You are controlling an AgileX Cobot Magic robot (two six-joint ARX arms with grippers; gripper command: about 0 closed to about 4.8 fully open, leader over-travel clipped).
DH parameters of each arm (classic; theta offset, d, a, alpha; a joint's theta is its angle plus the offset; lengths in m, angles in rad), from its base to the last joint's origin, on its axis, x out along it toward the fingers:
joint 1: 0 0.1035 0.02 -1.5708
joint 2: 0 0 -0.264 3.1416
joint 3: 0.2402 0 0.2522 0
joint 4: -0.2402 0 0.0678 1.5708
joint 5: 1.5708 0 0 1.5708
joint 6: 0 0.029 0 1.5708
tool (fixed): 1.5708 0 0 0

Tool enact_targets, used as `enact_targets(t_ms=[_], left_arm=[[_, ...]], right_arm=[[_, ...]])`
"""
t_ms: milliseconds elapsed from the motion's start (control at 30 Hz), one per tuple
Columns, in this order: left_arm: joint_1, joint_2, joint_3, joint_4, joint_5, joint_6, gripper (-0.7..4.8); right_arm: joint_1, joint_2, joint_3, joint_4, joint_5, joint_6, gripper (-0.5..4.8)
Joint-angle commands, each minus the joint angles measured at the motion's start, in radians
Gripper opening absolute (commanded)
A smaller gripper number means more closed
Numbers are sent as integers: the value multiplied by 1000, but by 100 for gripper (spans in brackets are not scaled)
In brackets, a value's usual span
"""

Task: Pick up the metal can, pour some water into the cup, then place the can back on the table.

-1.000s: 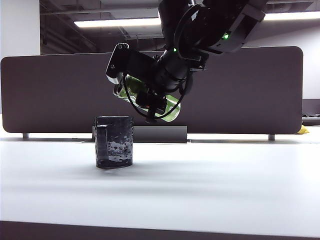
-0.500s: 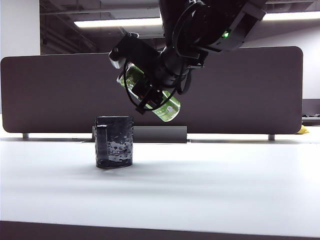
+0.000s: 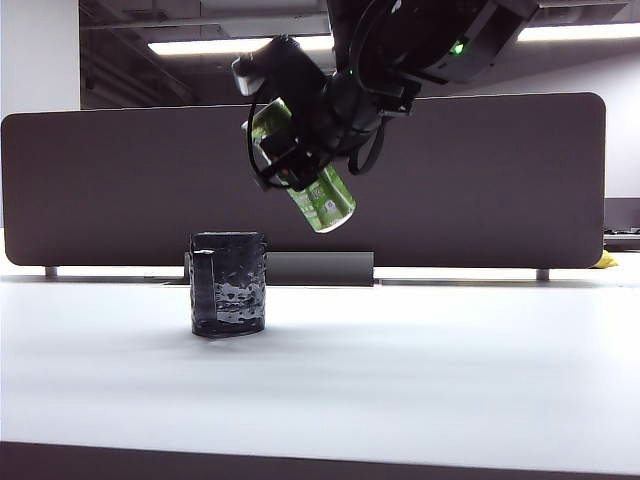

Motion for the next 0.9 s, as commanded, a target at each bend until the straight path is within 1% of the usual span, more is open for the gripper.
enact_targets(t_ms=[33,200,333,433,733,900], left_arm=[[1,1,1,12,0,-3,-5],[1,1,1,12,0,-3,-5],[1,1,1,12,0,-3,-5],[1,1,1,12,0,-3,-5],[1,1,1,11,0,-3,-5],[1,1,1,12,0,-3,-5]], right_arm=[[-2,-26,7,43,-2,63,198],[-14,-47,6,-4,-13,166,198],[-37,-61,2,-39,-79,284,198],[-55,-68,0,-60,-118,345,198],[-76,-113,-76,-55,-150,396,198],[-111,-131,-151,3,-220,491,198]])
